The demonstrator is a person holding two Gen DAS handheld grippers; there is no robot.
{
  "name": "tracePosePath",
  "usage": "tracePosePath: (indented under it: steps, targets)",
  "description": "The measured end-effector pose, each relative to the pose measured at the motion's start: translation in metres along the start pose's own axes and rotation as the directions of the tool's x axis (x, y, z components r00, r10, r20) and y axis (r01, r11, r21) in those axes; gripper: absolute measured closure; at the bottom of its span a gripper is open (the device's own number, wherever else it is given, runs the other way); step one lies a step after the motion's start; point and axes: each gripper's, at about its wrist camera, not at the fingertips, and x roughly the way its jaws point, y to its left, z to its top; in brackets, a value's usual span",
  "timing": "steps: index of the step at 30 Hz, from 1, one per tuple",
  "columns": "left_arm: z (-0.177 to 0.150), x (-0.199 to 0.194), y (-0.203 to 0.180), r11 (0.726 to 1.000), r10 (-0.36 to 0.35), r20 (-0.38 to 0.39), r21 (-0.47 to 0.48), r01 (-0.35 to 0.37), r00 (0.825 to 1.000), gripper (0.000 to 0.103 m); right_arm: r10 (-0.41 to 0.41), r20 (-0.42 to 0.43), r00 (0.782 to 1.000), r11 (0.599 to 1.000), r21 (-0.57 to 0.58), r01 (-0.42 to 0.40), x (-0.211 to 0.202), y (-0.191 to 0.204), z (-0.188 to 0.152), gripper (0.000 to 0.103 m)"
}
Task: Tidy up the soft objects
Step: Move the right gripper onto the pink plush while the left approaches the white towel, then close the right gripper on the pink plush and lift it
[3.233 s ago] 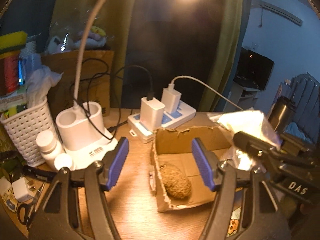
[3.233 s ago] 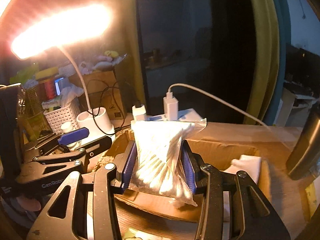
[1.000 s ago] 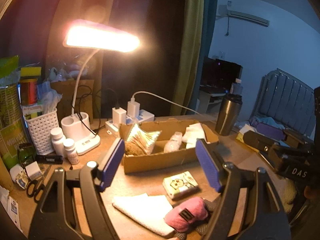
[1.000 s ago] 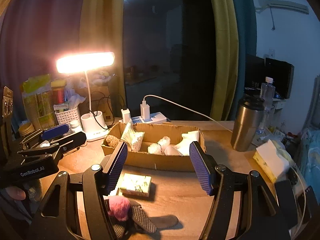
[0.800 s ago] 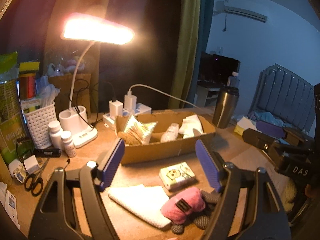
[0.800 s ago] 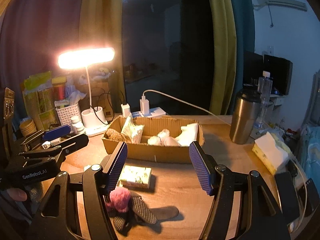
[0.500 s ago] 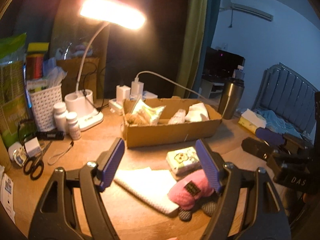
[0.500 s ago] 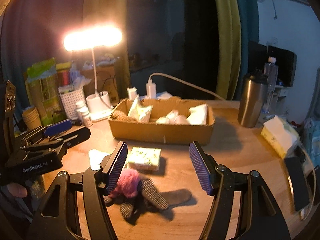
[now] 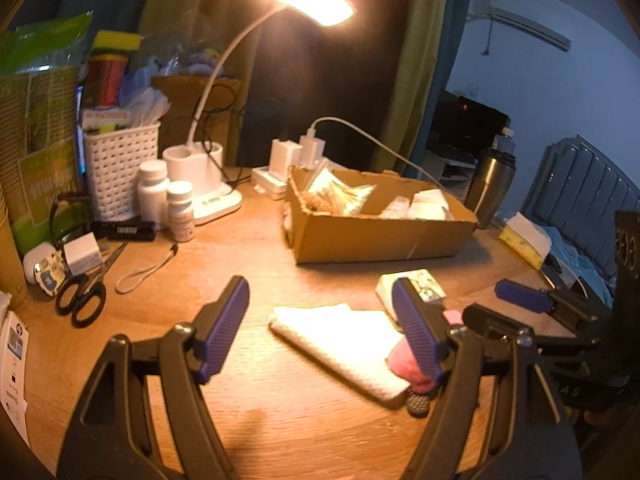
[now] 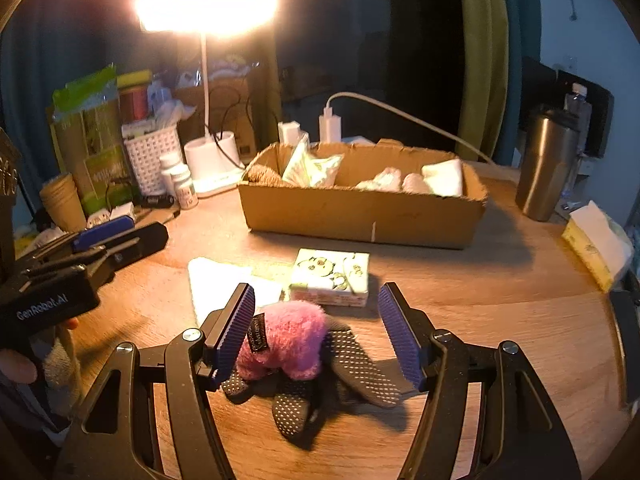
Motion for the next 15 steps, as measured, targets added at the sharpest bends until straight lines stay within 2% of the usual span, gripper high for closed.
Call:
tracePosePath:
  steps: [9, 12, 14, 15]
  targets:
    - [-0.002, 0.006, 0.013, 0.999, 0.002, -0.025, -0.044, -0.003, 1.0, 0.028, 0.02, -0.066, 0.998, 1.0, -0.019, -0.021, 0.022, 0.012, -0.004, 0.035]
    - [-0.002, 0.007, 0.013, 0.999, 0.003, -0.03, -0.044, -0.004, 1.0, 0.028, 0.012, -0.089, 0.996, 0.999, -0.037, -0.015, 0.03, 0.018, -0.006, 0.04]
    - [-0.002, 0.009, 0.013, 0.999, 0.006, -0.035, -0.043, -0.008, 0.999, 0.028, 0.015, -0.11, 0.994, 0.999, -0.048, -0.02, 0.035, 0.022, -0.009, 0.051]
    - [-0.002, 0.009, 0.014, 0.999, 0.008, -0.038, -0.042, -0.009, 0.999, 0.028, 0.018, -0.12, 0.993, 0.998, -0.052, -0.025, 0.038, 0.023, -0.011, 0.051]
